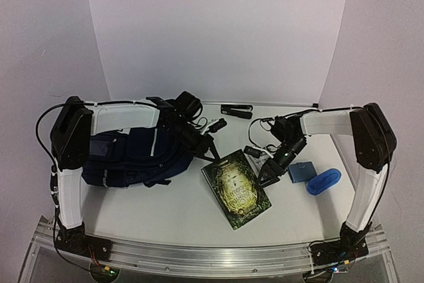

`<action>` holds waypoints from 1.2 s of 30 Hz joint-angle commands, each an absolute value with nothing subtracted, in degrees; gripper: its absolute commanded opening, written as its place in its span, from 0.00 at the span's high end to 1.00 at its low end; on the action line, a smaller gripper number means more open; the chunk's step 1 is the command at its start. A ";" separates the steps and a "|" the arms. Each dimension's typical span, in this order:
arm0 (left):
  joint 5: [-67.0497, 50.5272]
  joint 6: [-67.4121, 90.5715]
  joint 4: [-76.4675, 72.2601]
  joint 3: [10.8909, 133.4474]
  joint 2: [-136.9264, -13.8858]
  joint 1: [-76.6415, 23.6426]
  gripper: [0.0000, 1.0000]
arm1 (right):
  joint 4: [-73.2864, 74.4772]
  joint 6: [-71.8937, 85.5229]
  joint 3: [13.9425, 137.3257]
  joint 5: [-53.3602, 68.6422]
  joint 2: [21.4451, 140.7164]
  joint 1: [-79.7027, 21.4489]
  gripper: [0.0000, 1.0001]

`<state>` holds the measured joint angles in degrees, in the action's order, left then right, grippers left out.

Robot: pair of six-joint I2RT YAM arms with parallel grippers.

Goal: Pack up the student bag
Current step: Pick up the book from the center of the board.

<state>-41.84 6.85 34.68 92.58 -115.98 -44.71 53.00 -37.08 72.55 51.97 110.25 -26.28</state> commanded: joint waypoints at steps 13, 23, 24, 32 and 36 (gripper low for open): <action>-40.32 5.55 28.26 91.78 -112.10 -44.65 1.00 | 48.80 -39.01 72.73 57.82 111.24 -26.31 0.77; -34.75 3.25 35.13 94.17 -112.68 -44.25 0.52 | 49.38 -37.65 72.59 56.23 105.16 -26.32 1.00; -33.77 2.49 36.56 94.97 -112.24 -43.95 0.47 | 49.58 -37.64 72.66 55.67 104.19 -26.31 1.00; -40.87 -2.29 38.40 96.61 -110.36 -43.61 0.21 | 54.31 -42.17 74.33 52.34 99.66 -26.56 1.00; -42.79 -5.93 38.93 96.80 -111.00 -45.93 0.18 | 58.33 -46.77 76.92 51.04 99.53 -27.28 1.00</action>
<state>-38.99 -1.23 37.55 94.60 -112.79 -43.97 54.44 -40.10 73.10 52.75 101.86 -26.46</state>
